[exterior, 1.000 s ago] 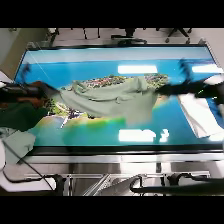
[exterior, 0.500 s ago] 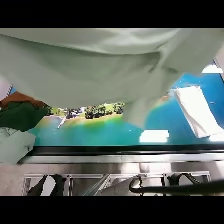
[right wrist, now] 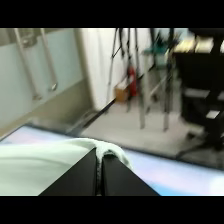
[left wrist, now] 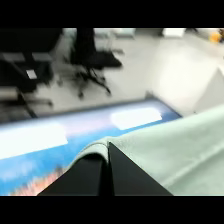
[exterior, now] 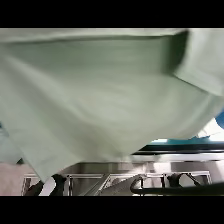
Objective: Fold the shirts.
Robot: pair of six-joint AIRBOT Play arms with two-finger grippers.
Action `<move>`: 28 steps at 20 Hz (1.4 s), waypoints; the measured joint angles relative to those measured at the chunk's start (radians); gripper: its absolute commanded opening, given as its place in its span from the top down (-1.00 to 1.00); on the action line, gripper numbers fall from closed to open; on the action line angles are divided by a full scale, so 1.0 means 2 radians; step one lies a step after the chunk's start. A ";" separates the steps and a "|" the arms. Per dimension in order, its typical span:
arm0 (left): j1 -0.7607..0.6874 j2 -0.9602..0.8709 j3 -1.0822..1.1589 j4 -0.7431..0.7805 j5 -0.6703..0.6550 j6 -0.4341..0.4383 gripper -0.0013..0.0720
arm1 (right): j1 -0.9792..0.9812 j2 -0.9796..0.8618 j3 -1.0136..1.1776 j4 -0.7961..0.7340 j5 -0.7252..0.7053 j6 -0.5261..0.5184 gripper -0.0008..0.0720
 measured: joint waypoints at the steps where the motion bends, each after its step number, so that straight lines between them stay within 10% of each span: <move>1: -0.027 -0.022 -0.021 0.017 0.001 0.006 0.92 | 0.015 -0.014 -0.040 0.000 0.002 -0.007 0.93; 13: -0.128 -0.383 -0.038 0.168 0.061 -0.010 0.92 | 0.117 -0.334 -0.154 -0.009 -0.097 -0.066 0.93; 28: -0.137 -0.515 0.024 0.201 0.057 -0.026 0.89 | 0.134 -0.424 -0.117 -0.151 -0.098 -0.027 0.71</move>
